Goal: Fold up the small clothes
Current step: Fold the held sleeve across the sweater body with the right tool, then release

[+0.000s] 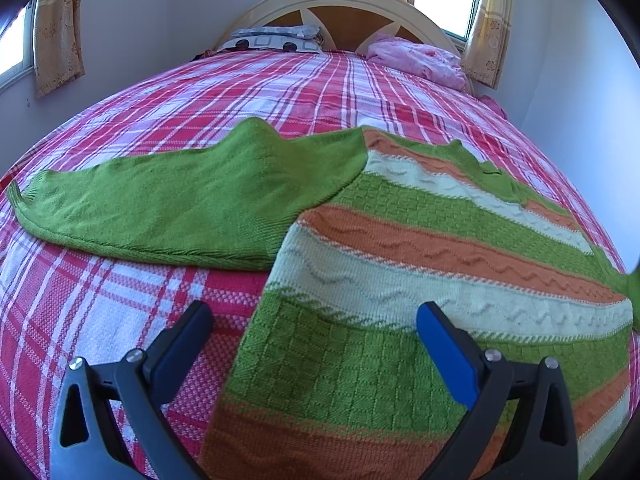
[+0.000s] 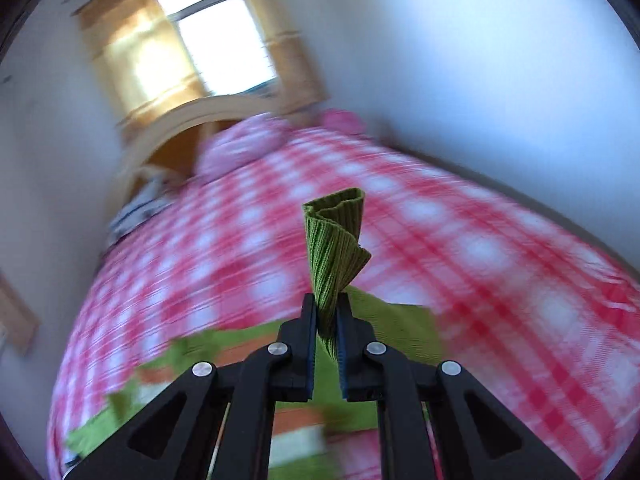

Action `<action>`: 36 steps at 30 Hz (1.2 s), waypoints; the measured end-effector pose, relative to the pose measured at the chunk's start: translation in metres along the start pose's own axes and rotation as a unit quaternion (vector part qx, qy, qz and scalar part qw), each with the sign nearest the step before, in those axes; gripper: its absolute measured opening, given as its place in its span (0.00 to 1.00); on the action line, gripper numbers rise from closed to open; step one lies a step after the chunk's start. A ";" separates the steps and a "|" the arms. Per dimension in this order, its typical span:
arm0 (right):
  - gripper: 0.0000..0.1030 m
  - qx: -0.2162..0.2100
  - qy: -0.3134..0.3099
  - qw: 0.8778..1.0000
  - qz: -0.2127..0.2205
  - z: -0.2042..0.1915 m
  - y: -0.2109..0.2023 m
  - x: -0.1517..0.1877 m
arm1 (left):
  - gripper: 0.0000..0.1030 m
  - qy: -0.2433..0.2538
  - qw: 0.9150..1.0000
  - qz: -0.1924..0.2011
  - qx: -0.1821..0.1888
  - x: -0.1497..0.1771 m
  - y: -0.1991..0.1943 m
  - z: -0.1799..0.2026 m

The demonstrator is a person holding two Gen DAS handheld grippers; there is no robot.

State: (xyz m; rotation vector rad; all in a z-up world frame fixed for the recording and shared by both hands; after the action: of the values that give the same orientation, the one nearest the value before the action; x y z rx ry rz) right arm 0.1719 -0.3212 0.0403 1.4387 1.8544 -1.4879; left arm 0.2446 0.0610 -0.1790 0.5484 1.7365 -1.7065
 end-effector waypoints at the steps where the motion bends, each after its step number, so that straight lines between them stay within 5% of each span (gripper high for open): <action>1: 0.08 -0.018 -0.006 1.000 -0.006 -0.020 0.008 0.006 | 1.00 -0.002 1.000 0.001 0.002 0.000 0.000 0.000; 9: 0.08 -0.154 -0.048 0.981 -0.107 -0.192 0.110 0.101 | 1.00 -0.020 0.999 0.009 0.023 0.000 -0.003 -0.004; 14: 0.08 -0.199 -0.065 0.961 -0.180 -0.256 0.165 0.173 | 1.00 -0.023 0.999 0.011 0.027 0.000 -0.004 -0.005; 23: 0.12 -0.260 -0.048 0.920 -0.289 -0.265 0.214 0.242 | 1.00 -0.033 0.999 0.013 0.036 -0.001 -0.003 -0.008; 27: 0.42 -0.302 0.004 0.898 -0.321 -0.262 0.221 0.242 | 1.00 -0.039 0.998 0.016 0.043 0.000 -0.005 -0.009; 31: 0.46 -0.361 0.017 0.881 -0.304 -0.268 0.207 0.230 | 1.00 -0.037 0.998 0.016 0.041 0.000 -0.004 -0.009; 33: 0.46 -0.360 -0.007 0.891 -0.276 -0.269 0.194 0.223 | 1.00 -0.037 0.998 0.016 0.041 0.000 -0.005 -0.008; 36: 0.23 -0.322 -0.054 0.906 -0.268 -0.264 0.191 0.228 | 1.00 -0.037 0.998 0.016 0.041 0.000 -0.005 -0.009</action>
State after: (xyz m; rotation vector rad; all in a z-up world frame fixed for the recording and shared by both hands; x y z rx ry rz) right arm 0.3200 0.0049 -0.1326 0.5509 2.4627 -0.9441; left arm 0.2401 0.0692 -0.1762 0.5394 1.6044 -1.7593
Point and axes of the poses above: each gripper's, at about its wrist camera, not at the fingertips, and y roughly the way its jaws point, z to its right, x to its underside, the point moved 6 cm from there along y, roughly the way its jaws point, and after that the axes turned 7 degrees about -x, right-handed, at the moved point
